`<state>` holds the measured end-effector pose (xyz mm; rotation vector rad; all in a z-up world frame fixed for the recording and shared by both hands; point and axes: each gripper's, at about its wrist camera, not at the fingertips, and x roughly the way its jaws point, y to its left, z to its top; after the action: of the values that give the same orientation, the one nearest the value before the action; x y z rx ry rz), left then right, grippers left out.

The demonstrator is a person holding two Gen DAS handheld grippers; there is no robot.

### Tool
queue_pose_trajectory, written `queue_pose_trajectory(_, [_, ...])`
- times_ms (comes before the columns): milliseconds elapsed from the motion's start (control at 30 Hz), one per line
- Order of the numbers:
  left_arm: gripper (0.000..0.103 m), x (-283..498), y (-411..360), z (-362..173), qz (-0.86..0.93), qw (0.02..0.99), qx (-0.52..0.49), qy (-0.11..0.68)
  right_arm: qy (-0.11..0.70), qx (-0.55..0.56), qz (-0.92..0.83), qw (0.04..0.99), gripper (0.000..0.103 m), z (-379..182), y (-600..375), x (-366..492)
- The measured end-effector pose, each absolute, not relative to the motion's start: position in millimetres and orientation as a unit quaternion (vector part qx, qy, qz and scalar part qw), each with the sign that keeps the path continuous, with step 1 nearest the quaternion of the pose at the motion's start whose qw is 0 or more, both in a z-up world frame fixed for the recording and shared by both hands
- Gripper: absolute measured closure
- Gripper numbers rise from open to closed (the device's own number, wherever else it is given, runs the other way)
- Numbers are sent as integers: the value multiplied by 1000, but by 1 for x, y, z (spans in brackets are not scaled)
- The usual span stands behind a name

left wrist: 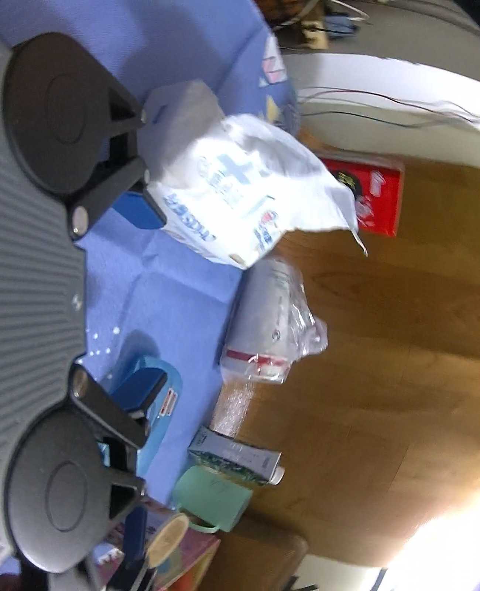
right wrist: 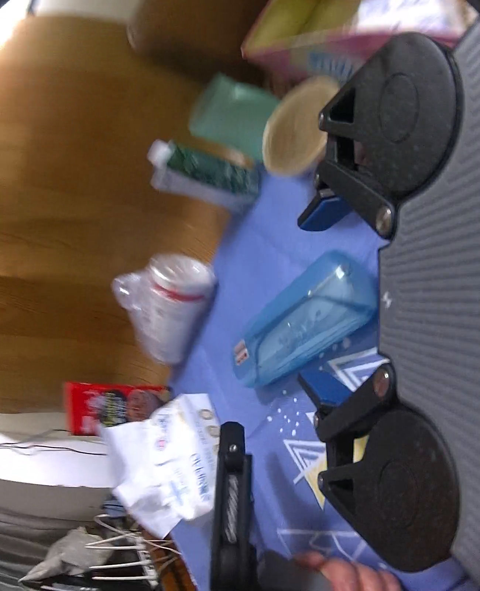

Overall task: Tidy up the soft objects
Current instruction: 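Reach the right tool to the clear blue plastic case and grasp it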

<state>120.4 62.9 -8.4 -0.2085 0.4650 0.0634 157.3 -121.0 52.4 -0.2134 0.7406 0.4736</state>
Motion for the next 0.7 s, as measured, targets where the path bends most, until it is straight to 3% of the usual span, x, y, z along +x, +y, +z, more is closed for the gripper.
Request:
queue_pose_trajectory(100, [16, 121, 58, -8, 27, 970, -89, 226, 377, -101, 230, 891, 22, 38, -117, 161])
queue_pose_trajectory(167, [15, 117, 58, -7, 24, 970, -90, 227, 389, -74, 236, 887, 36, 39, -122, 156])
queue_pose_trajectory(267, [14, 118, 60, -7, 18, 968, -96, 232, 394, -61, 224, 889, 44, 45, -132, 134])
queue_pose_trajectory(700, [12, 119, 30, -9, -26, 963, -49, 264, 368, 50, 152, 916, 45, 58, -215, -14])
